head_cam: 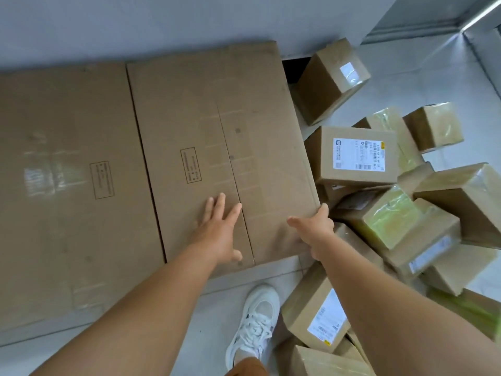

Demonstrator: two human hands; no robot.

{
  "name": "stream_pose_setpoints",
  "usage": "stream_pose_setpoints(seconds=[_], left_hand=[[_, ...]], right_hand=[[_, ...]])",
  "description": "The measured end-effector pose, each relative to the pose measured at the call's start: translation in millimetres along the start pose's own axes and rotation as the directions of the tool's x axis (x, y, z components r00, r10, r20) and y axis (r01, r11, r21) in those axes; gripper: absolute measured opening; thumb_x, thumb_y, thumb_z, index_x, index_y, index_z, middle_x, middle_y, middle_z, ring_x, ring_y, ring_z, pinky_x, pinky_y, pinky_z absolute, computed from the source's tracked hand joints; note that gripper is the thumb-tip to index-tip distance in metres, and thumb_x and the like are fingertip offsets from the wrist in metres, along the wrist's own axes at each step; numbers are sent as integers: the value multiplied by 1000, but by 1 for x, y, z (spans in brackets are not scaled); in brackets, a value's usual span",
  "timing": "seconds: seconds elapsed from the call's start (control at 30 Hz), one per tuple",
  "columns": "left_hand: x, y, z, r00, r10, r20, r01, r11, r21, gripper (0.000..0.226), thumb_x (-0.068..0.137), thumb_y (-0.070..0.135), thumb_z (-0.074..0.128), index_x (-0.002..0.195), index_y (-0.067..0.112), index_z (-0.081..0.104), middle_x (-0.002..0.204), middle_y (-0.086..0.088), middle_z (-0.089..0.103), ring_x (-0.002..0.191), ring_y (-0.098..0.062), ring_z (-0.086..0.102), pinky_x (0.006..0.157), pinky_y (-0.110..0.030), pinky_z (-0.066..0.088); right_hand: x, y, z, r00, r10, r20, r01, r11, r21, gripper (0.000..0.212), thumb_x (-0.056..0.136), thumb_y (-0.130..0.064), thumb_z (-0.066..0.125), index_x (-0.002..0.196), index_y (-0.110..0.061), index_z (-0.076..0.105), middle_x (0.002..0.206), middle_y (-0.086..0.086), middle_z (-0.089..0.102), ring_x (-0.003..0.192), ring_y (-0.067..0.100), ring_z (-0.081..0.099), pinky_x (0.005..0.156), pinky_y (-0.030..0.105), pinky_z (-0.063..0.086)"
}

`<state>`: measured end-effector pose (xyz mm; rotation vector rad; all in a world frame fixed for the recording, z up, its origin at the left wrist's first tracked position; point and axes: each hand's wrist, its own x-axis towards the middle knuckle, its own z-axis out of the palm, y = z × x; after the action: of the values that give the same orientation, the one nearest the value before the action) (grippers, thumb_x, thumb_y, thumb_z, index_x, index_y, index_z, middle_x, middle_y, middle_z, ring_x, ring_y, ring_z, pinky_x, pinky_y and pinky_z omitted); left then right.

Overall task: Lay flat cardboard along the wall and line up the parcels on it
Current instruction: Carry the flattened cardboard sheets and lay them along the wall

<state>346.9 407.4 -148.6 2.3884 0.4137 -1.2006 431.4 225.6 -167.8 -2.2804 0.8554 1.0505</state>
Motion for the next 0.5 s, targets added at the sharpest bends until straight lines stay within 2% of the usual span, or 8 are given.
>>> stream_pose_setpoints(seconds=[0.1,0.27,0.4,0.5], left_hand=[[1,1,7,1000,-22,0,22,999,30,116,72,37,80,150,39,-6,150,3,-40,142,-22,-29,115,-53,18],[6,-9,-1,999,-47,1,47,998,36,115,75,31,79,150,40,-7,148,3,-42,141,-23,-30,115,-54,19],[8,-7,-8,996,-73,41,72,997,25,110,78,33,76,150,41,-7,149,3,-41,142,-22,-29,115,-54,19],[6,-1,-13,996,-86,23,87,996,-22,106,79,39,74,151,38,-5,153,1,-34,144,-21,-23,117,-47,15]], right_hand=[[3,9,3,1000,-9,11,8,999,53,99,72,-41,71,148,-38,9,146,5,25,126,36,37,103,50,41],[3,9,11,999,-28,40,25,997,80,95,73,-44,73,148,-31,16,145,7,24,124,37,39,103,48,41],[0,11,11,997,-41,68,36,997,74,102,76,-47,72,152,-30,6,153,5,18,135,36,29,109,48,34],[-4,12,1,991,-84,101,67,984,163,104,76,-49,71,153,-28,4,157,3,13,142,31,22,113,49,29]])
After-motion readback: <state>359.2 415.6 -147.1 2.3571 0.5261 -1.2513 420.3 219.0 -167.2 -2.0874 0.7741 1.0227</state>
